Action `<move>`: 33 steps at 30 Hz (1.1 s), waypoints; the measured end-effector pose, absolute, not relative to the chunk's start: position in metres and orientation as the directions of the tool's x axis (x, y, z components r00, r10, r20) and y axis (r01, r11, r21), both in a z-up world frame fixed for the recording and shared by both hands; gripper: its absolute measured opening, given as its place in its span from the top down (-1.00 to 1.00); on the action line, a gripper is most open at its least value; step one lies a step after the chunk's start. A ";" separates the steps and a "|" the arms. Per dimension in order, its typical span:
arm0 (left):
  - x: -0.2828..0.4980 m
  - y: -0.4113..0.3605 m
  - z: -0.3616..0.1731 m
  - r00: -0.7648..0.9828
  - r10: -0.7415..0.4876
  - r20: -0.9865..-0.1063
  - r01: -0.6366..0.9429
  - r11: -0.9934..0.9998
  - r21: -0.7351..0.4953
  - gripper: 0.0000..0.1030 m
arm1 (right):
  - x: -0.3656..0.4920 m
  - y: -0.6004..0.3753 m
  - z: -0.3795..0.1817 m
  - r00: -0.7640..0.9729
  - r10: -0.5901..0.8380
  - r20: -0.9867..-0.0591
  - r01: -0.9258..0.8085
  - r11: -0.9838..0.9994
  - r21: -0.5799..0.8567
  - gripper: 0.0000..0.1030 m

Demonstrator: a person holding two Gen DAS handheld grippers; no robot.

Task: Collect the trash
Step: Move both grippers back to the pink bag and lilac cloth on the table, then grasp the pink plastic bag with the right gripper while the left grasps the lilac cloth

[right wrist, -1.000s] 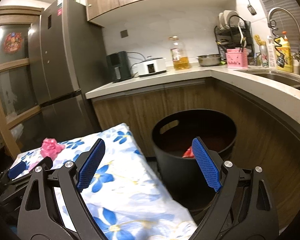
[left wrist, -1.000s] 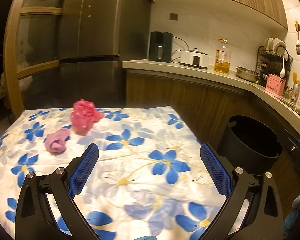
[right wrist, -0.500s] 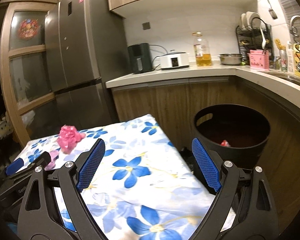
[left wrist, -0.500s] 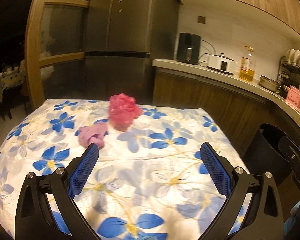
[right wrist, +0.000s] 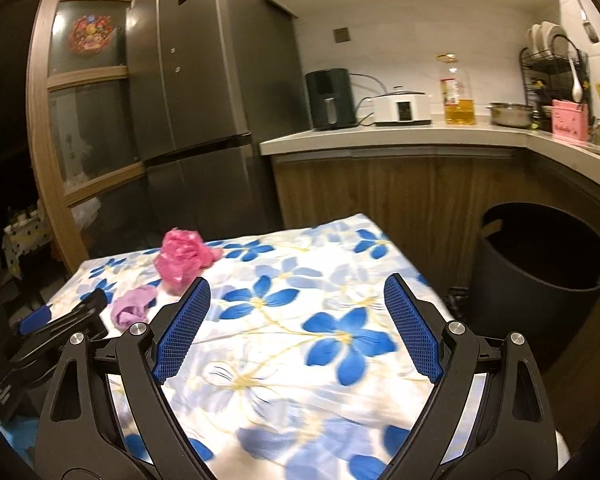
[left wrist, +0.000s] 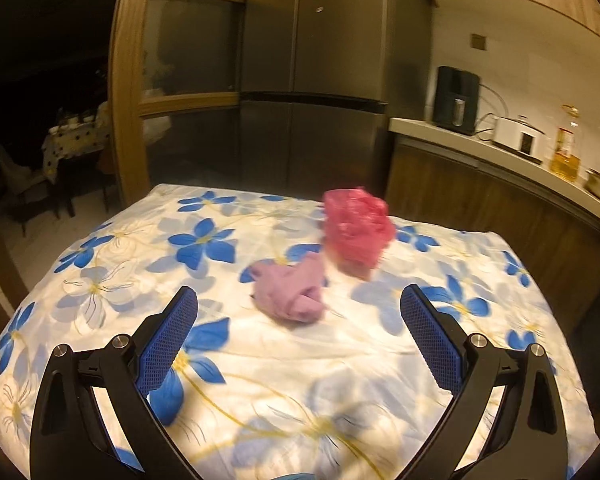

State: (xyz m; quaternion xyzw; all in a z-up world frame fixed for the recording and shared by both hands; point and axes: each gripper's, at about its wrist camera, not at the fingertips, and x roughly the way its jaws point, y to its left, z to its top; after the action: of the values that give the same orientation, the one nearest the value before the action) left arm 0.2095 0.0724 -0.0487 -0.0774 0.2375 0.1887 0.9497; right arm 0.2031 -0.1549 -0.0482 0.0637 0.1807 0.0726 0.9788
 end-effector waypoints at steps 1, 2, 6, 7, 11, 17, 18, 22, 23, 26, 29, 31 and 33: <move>0.214 0.076 -0.050 0.812 0.326 -0.485 -0.401 0.914 -0.057 -0.88 | 0.206 -0.151 -0.049 0.923 0.172 -0.345 -0.126 0.980 0.151 -0.70; 0.217 0.078 -0.051 0.808 0.330 -0.488 -0.406 0.912 -0.056 -0.88 | 0.209 -0.147 -0.050 0.921 0.179 -0.345 -0.134 0.980 0.151 -0.70; 0.235 0.089 -0.057 0.790 0.348 -0.504 -0.428 0.903 -0.047 -0.88 | 0.222 -0.133 -0.052 0.917 0.202 -0.344 -0.158 0.976 0.152 -0.70; 0.242 0.092 -0.060 0.785 0.347 -0.512 -0.429 0.902 -0.047 -0.88 | 0.226 -0.129 -0.052 0.916 0.205 -0.345 -0.161 0.975 0.152 -0.70; 0.261 0.099 -0.069 0.762 0.350 -0.545 -0.444 0.895 -0.046 -0.88 | 0.237 -0.122 -0.053 0.913 0.213 -0.349 -0.167 0.973 0.159 -0.70; 0.284 0.110 -0.080 0.719 0.345 -0.603 -0.468 0.882 -0.053 -0.88 | 0.256 -0.110 -0.053 0.908 0.221 -0.355 -0.172 0.971 0.163 -0.70; 0.286 0.112 -0.081 0.714 0.342 -0.611 -0.471 0.880 -0.057 -0.87 | 0.258 -0.108 -0.052 0.908 0.222 -0.355 -0.175 0.971 0.161 -0.70; 0.296 0.117 -0.091 0.691 0.299 -0.658 -0.458 0.885 -0.080 -0.60 | 0.269 -0.097 -0.053 0.905 0.232 -0.356 -0.190 0.970 0.150 -0.70; 0.298 0.119 -0.093 0.685 0.285 -0.671 -0.454 0.887 -0.087 -0.50 | 0.271 -0.093 -0.053 0.904 0.235 -0.358 -0.194 0.970 0.147 -0.70; 0.303 0.126 -0.102 0.666 0.235 -0.708 -0.446 0.886 -0.125 -0.20 | 0.279 -0.083 -0.054 0.898 0.248 -0.363 -0.209 0.967 0.144 -0.70; 0.303 0.133 -0.108 0.665 0.188 -0.722 -0.440 0.881 -0.176 0.15 | 0.287 -0.072 -0.056 0.891 0.264 -0.369 -0.227 0.964 0.139 -0.70; 0.302 0.136 -0.109 0.675 0.162 -0.719 -0.428 0.881 -0.203 0.48 | 0.292 -0.064 -0.059 0.885 0.276 -0.376 -0.243 0.961 0.134 -0.70; 0.301 0.137 -0.110 0.686 0.143 -0.713 -0.413 0.883 -0.221 0.62 | 0.298 -0.054 -0.062 0.878 0.285 -0.385 -0.258 0.958 0.123 -0.70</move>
State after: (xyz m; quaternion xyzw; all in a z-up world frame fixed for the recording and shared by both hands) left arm 0.3010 0.1370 -0.1097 -0.1855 0.3648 0.1546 0.8992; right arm 0.2979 -0.0540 -0.0619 0.0340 0.2037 0.1402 0.9684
